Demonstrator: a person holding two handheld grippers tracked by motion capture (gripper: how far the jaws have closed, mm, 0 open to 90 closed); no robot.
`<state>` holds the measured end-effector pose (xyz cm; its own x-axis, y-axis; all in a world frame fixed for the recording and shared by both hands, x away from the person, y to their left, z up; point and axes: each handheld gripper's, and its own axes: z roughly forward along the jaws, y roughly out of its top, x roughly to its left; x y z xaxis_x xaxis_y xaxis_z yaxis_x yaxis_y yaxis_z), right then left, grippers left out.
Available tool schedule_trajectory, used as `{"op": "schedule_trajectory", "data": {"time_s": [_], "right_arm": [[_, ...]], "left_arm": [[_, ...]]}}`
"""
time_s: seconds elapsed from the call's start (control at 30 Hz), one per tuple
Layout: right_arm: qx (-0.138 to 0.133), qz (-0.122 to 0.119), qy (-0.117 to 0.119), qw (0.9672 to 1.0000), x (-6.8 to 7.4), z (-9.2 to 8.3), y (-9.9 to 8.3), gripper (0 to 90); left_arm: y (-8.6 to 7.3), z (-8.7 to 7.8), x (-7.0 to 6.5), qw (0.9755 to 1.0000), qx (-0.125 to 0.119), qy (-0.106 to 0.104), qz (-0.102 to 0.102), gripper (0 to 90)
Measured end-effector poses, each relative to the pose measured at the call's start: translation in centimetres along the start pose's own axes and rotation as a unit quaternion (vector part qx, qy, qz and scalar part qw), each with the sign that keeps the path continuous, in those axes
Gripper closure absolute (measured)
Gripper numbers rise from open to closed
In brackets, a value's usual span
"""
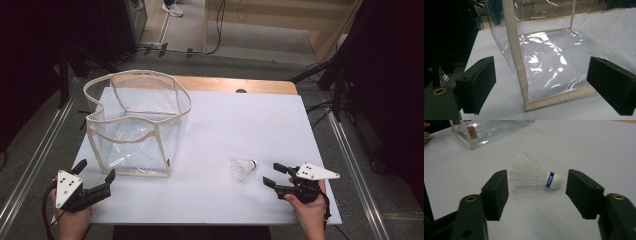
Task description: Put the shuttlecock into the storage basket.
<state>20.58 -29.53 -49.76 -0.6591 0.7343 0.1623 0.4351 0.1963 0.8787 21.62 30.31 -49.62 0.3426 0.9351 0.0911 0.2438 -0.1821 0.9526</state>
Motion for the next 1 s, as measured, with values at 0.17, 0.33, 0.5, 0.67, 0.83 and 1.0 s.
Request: {"op": "schedule_trajectory", "data": {"time_s": [0.17, 0.33, 0.5, 0.67, 0.83, 1.0], "right_arm": [[0.039, -0.015, -0.002, 0.9991, 0.6, 1.2, 0.2, 57.2], [0.080, -0.029, -0.010, 0.9964, 1.2, 2.5, 0.9, 77.7], [0.124, -0.060, 0.020, 0.9903, 1.7, 3.9, 1.4, 87.3], [0.156, -0.080, 0.035, 0.9839, 2.1, 5.5, 1.9, 87.5], [0.156, -0.080, 0.035, 0.9840, 2.0, 6.5, 2.6, 87.5], [0.152, -0.069, 0.014, 0.9859, 1.5, 7.3, 3.2, 87.5]], "left_arm": [[0.0, 0.0, 0.0, 1.0000, 0.000, 0.001, 0.002, 9.2], [0.0, 0.0, -0.1, 1.0000, 0.000, 0.004, 0.003, 9.2], [0.0, -0.1, 0.0, 1.0000, -0.002, 0.003, 0.003, 9.2], [0.0, -0.1, -0.1, 1.0000, -0.001, 0.003, 0.004, 9.2], [0.0, -0.1, -0.1, 1.0000, -0.001, 0.003, 0.003, 9.2], [0.0, -0.1, -0.1, 1.0000, -0.001, 0.003, 0.005, 9.2]]}}
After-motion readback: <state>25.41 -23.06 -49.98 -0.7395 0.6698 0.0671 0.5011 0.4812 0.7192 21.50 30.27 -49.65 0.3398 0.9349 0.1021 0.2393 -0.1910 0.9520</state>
